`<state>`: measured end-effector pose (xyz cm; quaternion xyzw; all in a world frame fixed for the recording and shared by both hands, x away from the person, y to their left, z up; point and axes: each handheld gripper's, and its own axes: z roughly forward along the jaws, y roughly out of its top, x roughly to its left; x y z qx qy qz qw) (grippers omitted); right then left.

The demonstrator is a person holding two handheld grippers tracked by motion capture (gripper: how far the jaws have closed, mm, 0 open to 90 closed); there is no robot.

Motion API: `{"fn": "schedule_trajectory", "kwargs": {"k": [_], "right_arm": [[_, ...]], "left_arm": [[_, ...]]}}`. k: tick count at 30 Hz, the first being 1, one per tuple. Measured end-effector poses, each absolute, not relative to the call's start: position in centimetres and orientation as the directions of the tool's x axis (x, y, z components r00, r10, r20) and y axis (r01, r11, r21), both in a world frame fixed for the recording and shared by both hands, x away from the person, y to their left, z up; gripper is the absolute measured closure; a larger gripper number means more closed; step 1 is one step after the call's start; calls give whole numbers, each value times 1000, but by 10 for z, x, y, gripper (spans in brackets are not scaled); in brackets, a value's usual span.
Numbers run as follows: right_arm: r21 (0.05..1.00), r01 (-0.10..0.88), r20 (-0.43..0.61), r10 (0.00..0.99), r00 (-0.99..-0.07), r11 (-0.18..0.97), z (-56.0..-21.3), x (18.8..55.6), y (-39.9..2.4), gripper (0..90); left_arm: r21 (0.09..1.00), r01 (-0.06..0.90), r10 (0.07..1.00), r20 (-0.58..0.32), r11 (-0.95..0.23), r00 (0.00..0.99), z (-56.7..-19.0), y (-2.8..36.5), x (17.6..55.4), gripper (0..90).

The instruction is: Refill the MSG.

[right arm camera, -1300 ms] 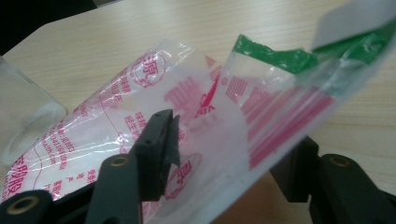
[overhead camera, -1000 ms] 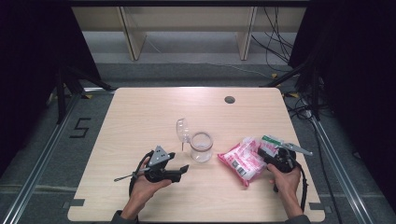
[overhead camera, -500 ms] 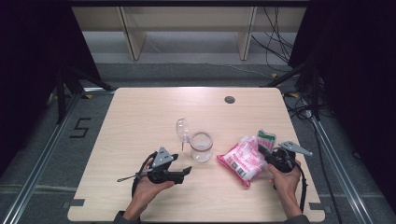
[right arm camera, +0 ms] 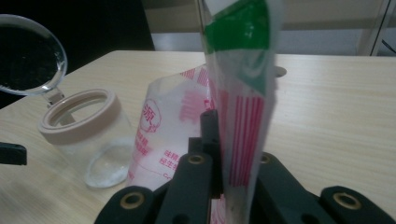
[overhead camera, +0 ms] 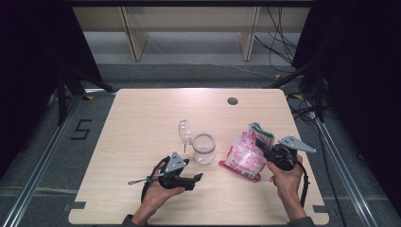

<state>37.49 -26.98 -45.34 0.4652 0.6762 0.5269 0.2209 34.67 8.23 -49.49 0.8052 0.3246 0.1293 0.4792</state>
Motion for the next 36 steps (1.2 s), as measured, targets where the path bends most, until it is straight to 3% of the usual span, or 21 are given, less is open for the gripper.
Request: {"fn": "schedule_trajectory", "kwargs": {"k": [4, 9, 13, 17, 18, 25, 30, 36], "right_arm": [[925, 381, 207, 840, -501, -1, -444, 369, -260, 900], [933, 347, 128, 823, -554, 89, -432, 367, -248, 900], [936, 343, 147, 806, -573, 74, -425, 366, -241, 900], [930, 362, 166, 800, -577, 68, -420, 368, -237, 900], [938, 329, 114, 800, -590, 109, -415, 371, -236, 900], [936, 333, 113, 799, -591, 114, -395, 373, -234, 900], [935, 308, 44, 801, -597, 178, -377, 370, -237, 900], [934, 332, 96, 802, -590, 132, -367, 362, -241, 900]], "left_arm": [[856, 383, 636, -85, -348, 767, -491, 73, 346, 269], [850, 389, 624, -95, -355, 776, -493, 61, 347, 268], [844, 387, 613, -91, -370, 785, -494, 54, 346, 260], [848, 372, 605, -79, -377, 793, -495, 46, 344, 258], [846, 375, 600, -83, -380, 796, -496, 44, 345, 257], [857, 361, 615, -65, -369, 786, -493, 29, 344, 268], [856, 341, 595, -50, -388, 802, -492, 0, 347, 275], [838, 332, 597, -9, -433, 802, -499, -26, 353, 274]]}}
